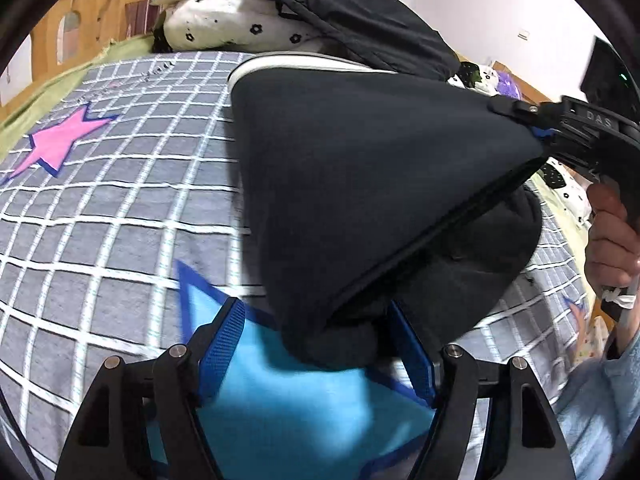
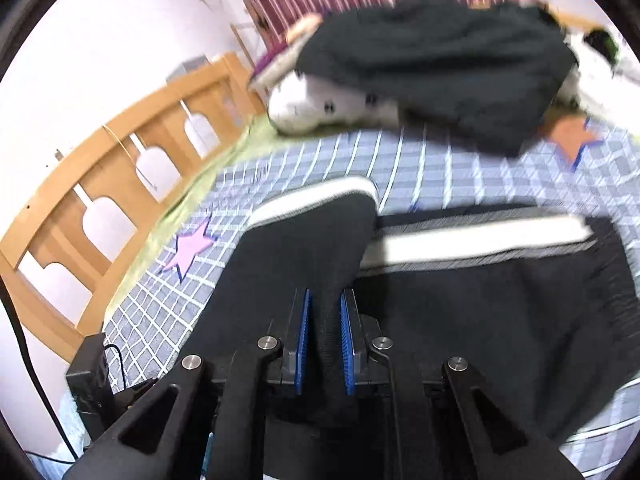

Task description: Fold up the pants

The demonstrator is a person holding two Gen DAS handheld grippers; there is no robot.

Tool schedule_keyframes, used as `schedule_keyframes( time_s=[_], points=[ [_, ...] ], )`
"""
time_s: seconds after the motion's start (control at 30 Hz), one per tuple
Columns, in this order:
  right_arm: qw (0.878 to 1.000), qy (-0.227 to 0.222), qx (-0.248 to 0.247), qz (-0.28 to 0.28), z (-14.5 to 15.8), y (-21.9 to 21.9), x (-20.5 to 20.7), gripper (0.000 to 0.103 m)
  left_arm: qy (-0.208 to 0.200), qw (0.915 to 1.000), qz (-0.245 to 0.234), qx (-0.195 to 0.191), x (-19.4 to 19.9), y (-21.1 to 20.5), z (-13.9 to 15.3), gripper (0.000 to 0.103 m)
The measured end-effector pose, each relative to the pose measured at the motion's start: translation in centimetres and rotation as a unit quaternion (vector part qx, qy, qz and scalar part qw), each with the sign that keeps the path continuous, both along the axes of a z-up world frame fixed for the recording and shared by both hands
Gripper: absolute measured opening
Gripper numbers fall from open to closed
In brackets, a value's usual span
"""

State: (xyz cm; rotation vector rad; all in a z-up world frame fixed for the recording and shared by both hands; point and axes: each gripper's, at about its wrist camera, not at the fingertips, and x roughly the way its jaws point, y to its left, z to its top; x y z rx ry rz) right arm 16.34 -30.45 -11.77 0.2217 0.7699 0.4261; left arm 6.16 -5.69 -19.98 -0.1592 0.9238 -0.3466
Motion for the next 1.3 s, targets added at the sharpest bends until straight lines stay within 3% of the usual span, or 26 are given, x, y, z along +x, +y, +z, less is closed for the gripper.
schedule_keyframes(
  time_s=[0.1, 0.37, 0.43, 0.53, 0.57, 0.63, 0.77, 0.87, 1.03, 1.1, 1.17, 1.23, 1.27, 1.3],
  points=[
    [0.999, -0.031, -0.015, -0.023, 1.4, -2.8, -1.4, 0.013, 0.008, 0.9996, -0.01, -0.027, 0.3, -1.6, 0.6, 0.072],
    [0.985, -0.091, -0.021, -0.146, 4.0, -13.4, -5.3, 0.013, -0.007, 0.999, -0.044, -0.004, 0.1, -6.8, 1.3, 0.072],
    [0.979, -0.069, -0.064, -0.184, 3.0, -15.5, -5.2, 0.013, -0.003, 0.9985, -0.053, 0.013, 0.0, -7.7, 0.8, 0.072],
    [0.969, 0.049, -0.113, -0.215, -2.2, -17.6, -2.9, 0.017, -0.005, 0.9984, -0.051, 0.022, -0.2, -7.9, 0.5, 0.071],
    [0.967, 0.065, -0.124, -0.214, -3.4, -17.6, -2.4, 0.019, -0.006, 0.9984, -0.052, 0.02, -0.4, -7.8, 0.7, 0.071],
    [0.966, 0.054, -0.145, -0.206, -3.0, -17.4, -2.7, 0.021, -0.009, 0.9978, -0.064, 0.014, -0.7, -7.3, 1.6, 0.07],
    [0.969, -0.019, -0.125, -0.213, 0.8, -17.0, -5.5, 0.024, -0.021, 0.9965, -0.08, -0.003, -1.7, -5.6, 3.8, 0.07],
    [0.972, -0.058, -0.139, -0.179, 2.4, -14.9, -5.9, 0.027, -0.026, 0.996, -0.083, -0.02, -1.3, -5.5, 5.5, 0.07],
    [0.969, -0.035, -0.214, -0.116, 0.4, -12.5, -4.0, 0.027, -0.076, 0.9936, -0.073, -0.04, 0.2, -6.6, 9.4, 0.072],
    [0.966, 0.019, -0.226, -0.12, -2.3, -13.3, -3.3, 0.026, -0.067, 0.9951, -0.069, -0.025, 1.1, -7.7, 8.5, 0.072],
    [0.971, 0.031, -0.203, -0.123, -4.0, -14.3, -3.7, 0.026, -0.028, 0.9977, -0.06, 0.018, 2.0, -9.3, 5.5, 0.071],
    [0.974, 0.036, -0.183, -0.13, -4.4, -14.7, -4.3, 0.026, 0.022, 0.9971, -0.057, 0.045, 2.2, -10.1, 1.9, 0.058],
    [0.974, 0.04, -0.18, -0.135, -4.5, -14.7, -4.5, 0.026, 0.052, 0.9961, -0.065, 0.027, 2.1, -10.3, 0.0, 0.058],
    [0.973, 0.041, -0.181, -0.136, -4.6, -14.5, -4.6, 0.026, 0.048, 0.997, -0.061, 0.003, 1.6, -9.9, -0.5, 0.058]
  ],
)
